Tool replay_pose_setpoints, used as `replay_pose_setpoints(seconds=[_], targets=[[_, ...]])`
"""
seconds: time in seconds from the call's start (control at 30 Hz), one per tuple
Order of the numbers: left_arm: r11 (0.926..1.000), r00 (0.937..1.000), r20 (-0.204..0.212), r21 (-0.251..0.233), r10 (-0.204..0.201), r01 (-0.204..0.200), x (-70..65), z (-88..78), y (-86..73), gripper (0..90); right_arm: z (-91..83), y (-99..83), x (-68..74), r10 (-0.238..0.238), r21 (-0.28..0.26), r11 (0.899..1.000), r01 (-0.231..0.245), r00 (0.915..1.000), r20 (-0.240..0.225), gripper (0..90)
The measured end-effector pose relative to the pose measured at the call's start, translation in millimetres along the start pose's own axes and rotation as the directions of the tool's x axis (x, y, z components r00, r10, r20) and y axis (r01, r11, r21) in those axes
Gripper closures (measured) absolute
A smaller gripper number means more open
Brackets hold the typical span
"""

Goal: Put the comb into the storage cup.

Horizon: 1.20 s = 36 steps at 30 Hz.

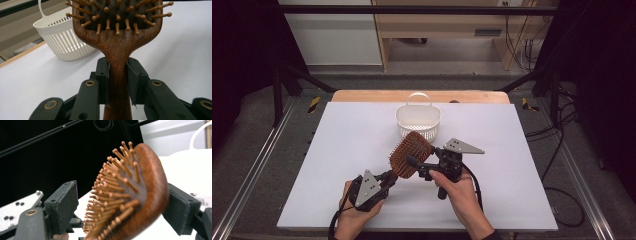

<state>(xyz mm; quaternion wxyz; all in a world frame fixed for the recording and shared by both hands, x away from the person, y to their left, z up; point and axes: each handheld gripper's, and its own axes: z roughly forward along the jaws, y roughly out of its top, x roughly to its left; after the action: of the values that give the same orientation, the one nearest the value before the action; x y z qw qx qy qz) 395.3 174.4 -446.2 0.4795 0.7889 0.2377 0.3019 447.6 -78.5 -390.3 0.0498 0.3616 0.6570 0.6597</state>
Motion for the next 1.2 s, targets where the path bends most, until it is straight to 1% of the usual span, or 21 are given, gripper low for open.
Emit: replay_pose_setpoints(seconds=[0.13, 0.2, 0.3, 0.4, 0.5, 0.6, 0.73, 0.83, 0.87, 0.9, 0.93, 1.0, 1.03, 1.07, 1.13, 1.2], targets=[[0.9999, 0.9999, -0.005, -0.002, 0.016, -0.016, -0.5, 0.0, 0.1, 72.3, 5.0, -0.2, -0.4, 0.01, 0.014, 1.0, -0.01, 0.9999, -0.009, 27.6], [1.0, 1.0, 0.0, -0.002, 0.007, -0.007, 0.0, 0.8, -1.4, 72.4, 6.4, -0.8, -0.4, 0.019, 0.02, 1.0, -0.019, 0.9997, -0.014, 30.4], [1.0, 0.9999, -0.004, -0.001, 0.01, -0.01, 1.1, 1.0, -2.5, 72.4, 6.7, -1.3, -1.1, 0.03, 0.019, 0.999, -0.03, 0.9995, -0.008, 36.1], [1.0, 0.9999, -0.01, -0.002, 0.007, -0.007, 1.9, 1.2, -3.0, 72.3, 7.4, -0.5, -1.0, 0.036, 0.02, 0.999, -0.036, 0.9993, -0.001, 39.2], [0.9999, 0.9998, -0.017, -0.013, -0.009, 0.009, 3.4, 0.0, -3.1, 72.4, 8.9, 2.2, 3.9, 0.046, 0.007, 0.999, -0.046, 0.9989, -0.009, 44.9], [0.9994, 0.9993, -0.028, -0.027, -0.023, 0.022, 5.4, -2.4, -2.9, 72.4, 11.8, 6.2, 9.4, 0.063, -0.009, 0.998, -0.063, 0.9974, -0.034, 49.1], [0.9984, 0.9987, -0.032, -0.04, -0.04, 0.039, 8.5, -4.2, -3.6, 72.4, 16.4, 11.0, 16.9, 0.035, -0.005, 0.999, -0.036, 0.999, -0.027, 51.5], [0.9971, 0.9978, -0.032, -0.051, -0.058, 0.056, 11.0, -4.2, -4.7, 72.2, 19.8, 13.5, 19.2, 0.028, -0.002, 1.0, -0.028, 0.9993, -0.026, 52.6], [0.9959, 0.9972, -0.028, -0.059, -0.07, 0.068, 11.6, -4.1, -5.1, 72.0, 20.7, 14.5, 19.8, 0.024, -0.002, 1.0, -0.024, 0.9993, -0.027, 52.8], [0.994, 0.9955, -0.021, -0.061, -0.092, 0.091, 11.9, -4.3, -5.8, 71.8, 21.3, 15.7, 20.7, 0.02, 0.001, 1.0, -0.02, 0.9994, -0.028, 52.9], [0.9921, 0.9941, -0.021, -0.068, -0.107, 0.105, 12.9, -4.5, -6.3, 71.3, 21.8, 16.7, 21.6, 0.013, 0.001, 1.0, -0.013, 0.9995, -0.029, 53.0], [0.9891, 0.992, -0.016, -0.079, -0.126, 0.124, 14.8, -4.7, -7.2, 70.1, 23.1, 18.2, 22.5, 0.005, 0.0, 1.0, -0.005, 0.9996, -0.028, 53.1], [0.9868, 0.9901, -0.014, -0.085, -0.14, 0.138, 16.0, -4.8, -7.7, 67.9, 23.5, 19.0, 22.4, 0.007, -0.001, 1.0, -0.007, 0.9996, -0.027, 53.0], [0.9841, 0.9876, -0.015, -0.088, -0.156, 0.154, 17.3, -4.9, -8.4, 62.2, 23.6, 20.0, 21.8, 0.008, -0.005, 1.0, -0.008, 0.9997, -0.022, 53.0], [0.9793, 0.983, -0.031, -0.098, -0.181, 0.177, 19.9, -6.1, -10.4, 51.0, 22.7, 23.5, 19.4, 0.011, -0.021, 1.0, -0.011, 0.9998, -0.014, 53.0], [0.9693, 0.9753, -0.034, -0.123, -0.218, 0.213, 23.2, -8.7, -12.7, 42.4, 20.1, 28.8, 16.3, 0.023, -0.046, 0.999, -0.023, 0.9997, -0.004, 52.9]])
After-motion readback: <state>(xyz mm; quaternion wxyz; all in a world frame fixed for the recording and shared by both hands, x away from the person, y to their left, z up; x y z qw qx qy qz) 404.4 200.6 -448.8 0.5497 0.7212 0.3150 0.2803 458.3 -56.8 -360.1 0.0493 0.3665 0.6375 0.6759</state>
